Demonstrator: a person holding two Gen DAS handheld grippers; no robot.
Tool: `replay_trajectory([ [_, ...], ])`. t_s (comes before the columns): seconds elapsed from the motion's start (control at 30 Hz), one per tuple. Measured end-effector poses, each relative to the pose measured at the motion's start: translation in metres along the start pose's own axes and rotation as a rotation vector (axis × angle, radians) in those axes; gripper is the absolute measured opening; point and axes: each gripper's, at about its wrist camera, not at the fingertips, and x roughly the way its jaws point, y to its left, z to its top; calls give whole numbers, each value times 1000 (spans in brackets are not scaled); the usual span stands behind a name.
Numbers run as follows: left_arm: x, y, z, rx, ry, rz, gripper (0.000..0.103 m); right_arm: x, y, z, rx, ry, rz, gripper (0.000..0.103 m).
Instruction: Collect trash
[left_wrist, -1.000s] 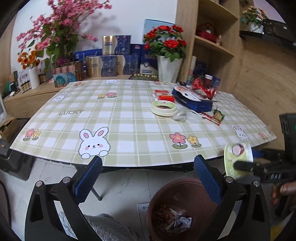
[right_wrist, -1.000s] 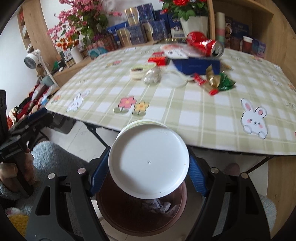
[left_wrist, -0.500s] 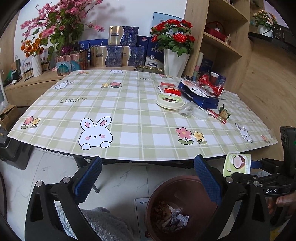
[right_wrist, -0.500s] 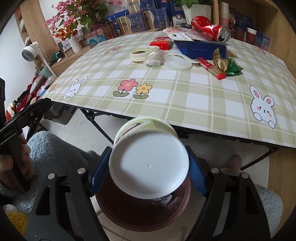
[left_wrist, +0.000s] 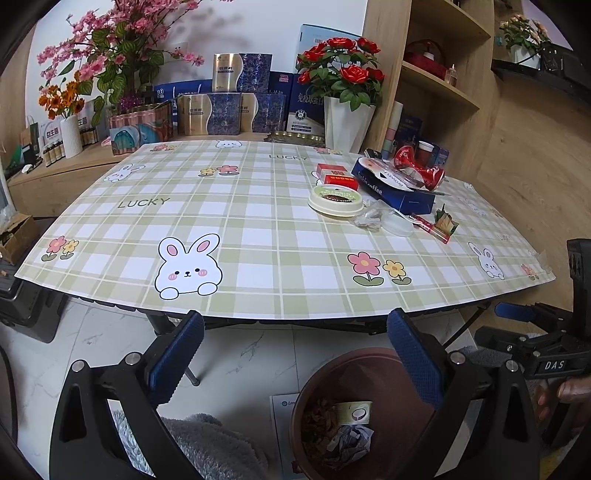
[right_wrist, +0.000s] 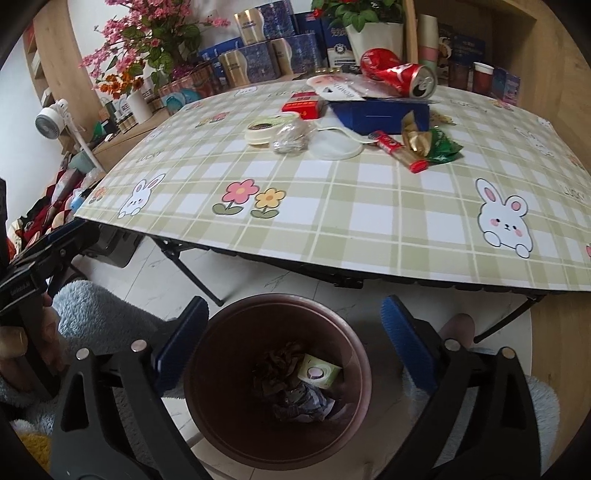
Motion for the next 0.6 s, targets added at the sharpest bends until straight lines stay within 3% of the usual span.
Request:
replay_trajectory([
  [0.37,2,0,-1,3,8,4,97,-12,-12,5,30,-87,-103,97],
  [0.6,4,0,-2,11,15,8,97,-10,-15,4,35,-88,-116,97],
])
